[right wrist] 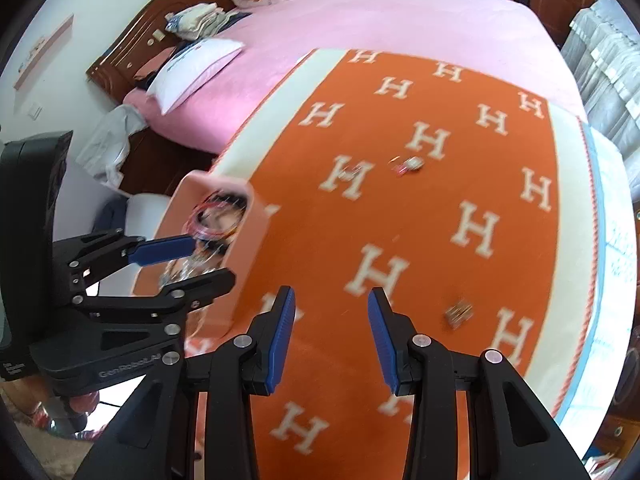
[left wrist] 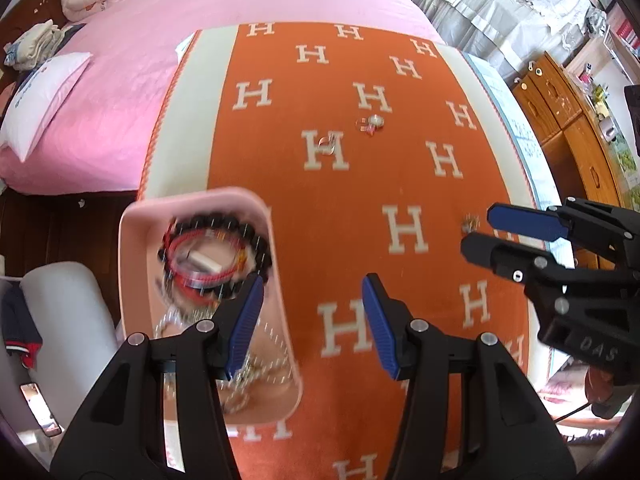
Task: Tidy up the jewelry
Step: 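Move both open tools from the tray toward the remaining rings, then lower the right tool onto the pearl ring while the left tool approaches the pink-stone ring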
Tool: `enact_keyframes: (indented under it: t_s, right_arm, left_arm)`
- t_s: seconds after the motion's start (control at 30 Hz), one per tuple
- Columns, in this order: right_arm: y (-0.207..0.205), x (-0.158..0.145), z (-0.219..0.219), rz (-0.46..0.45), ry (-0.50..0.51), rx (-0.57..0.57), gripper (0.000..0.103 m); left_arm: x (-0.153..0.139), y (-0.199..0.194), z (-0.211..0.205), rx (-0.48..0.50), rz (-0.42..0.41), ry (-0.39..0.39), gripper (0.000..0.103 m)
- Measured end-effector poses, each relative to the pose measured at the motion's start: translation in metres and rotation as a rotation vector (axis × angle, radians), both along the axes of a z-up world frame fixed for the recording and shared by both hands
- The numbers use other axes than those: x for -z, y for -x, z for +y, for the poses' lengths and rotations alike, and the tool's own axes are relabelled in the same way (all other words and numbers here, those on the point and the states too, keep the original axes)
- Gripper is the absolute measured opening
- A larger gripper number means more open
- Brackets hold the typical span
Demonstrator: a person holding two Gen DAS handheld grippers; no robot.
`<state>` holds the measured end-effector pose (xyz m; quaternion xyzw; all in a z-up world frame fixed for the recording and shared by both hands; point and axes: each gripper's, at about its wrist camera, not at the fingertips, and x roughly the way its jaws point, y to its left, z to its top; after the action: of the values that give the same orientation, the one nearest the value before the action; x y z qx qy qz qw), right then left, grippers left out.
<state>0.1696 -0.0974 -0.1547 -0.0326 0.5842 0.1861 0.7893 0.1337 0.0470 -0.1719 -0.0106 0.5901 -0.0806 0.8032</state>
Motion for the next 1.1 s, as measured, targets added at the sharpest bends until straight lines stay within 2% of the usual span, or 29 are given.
enact_keyframes:
  t_s: [0.23, 0.37, 0.53, 0.67, 0.8, 1.1]
  right_arm:
    - [-0.069, 0.011, -0.038, -0.045, 0.004, -0.006, 0.038]
    - [-0.113, 0.035, -0.05, -0.031, 0.008, -0.034, 0.038]
    - [-0.146, 0.068, -0.048, -0.06, 0.056, -0.122, 0.031]
    - [-0.157, 0.094, -0.039, -0.063, 0.091, -0.189, 0.025]
    - [-0.163, 0.106, -0.03, -0.079, 0.102, -0.247, 0.024]
    - [-0.165, 0.113, -0.013, -0.121, 0.112, -0.306, 0.022]
  left_arm:
    - [0.01, -0.053, -0.014, -0.035, -0.025, -0.022, 0.048]
    - [0.028, -0.083, -0.016, -0.075, 0.001, -0.018, 0.048]
    - [0.054, -0.105, -0.021, -0.118, 0.047, -0.003, 0.048]
    - [0.067, -0.113, -0.029, -0.119, 0.064, -0.009, 0.048]
    - [0.077, -0.118, -0.034, -0.119, 0.078, -0.011, 0.048]
    - [0.084, -0.125, -0.029, -0.149, 0.089, -0.005, 0.048]
